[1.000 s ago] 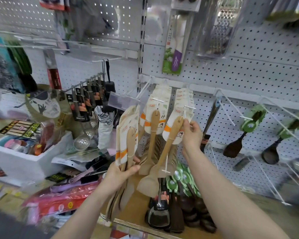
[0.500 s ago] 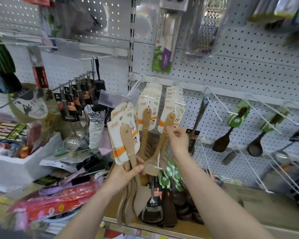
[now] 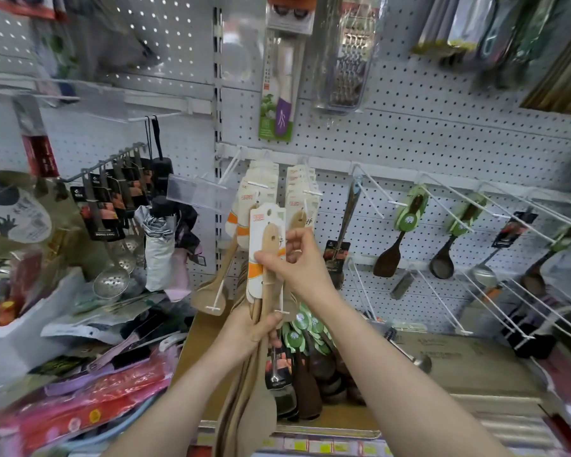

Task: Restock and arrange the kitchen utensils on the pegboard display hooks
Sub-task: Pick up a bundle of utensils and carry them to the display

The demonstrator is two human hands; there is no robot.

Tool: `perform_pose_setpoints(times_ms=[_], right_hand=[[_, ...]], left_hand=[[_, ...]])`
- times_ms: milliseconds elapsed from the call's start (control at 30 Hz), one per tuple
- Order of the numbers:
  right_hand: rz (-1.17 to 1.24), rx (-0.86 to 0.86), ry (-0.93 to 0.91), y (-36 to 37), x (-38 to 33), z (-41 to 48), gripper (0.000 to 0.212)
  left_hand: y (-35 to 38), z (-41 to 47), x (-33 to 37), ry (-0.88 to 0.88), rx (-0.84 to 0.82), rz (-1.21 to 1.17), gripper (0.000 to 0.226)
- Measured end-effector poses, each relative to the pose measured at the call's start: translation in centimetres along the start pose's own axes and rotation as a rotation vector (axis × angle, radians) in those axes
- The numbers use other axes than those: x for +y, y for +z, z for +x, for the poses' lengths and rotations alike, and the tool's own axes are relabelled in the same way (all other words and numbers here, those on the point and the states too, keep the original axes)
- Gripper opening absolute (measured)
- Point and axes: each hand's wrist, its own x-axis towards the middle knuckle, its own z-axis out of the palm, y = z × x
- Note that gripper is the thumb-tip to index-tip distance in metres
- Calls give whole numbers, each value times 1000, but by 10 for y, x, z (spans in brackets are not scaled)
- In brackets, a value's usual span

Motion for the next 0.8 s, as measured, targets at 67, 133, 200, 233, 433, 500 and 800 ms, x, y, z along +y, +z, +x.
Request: perform_pose_setpoints(times_ms=[67,133,200,233,433,500,800], right_hand=[[9,32,26,-5,3,-1,55],[22,35,54,-10,8,-2,54],[32,54,73,-15,12,-2,52],[21,82,78,-18,13,-2,50],[-222,240,97,-40,11,10,56],[-297,208,111,-41,11,19,61],[-510,190,93,-29,17,44,57]], left_hand=[[3,-1,1,-9,-23,-34,25],[6,-3,0,-12,-32,-57,33],[9,-1,-3,-39,-16,-109,35],[9,0,-5,-60,7,-138,34],[0,0,-12,-58,169,-43,40],[-1,0,-13,-56,182,-116,33],[-7,4,-18,-37,171,-124,42]])
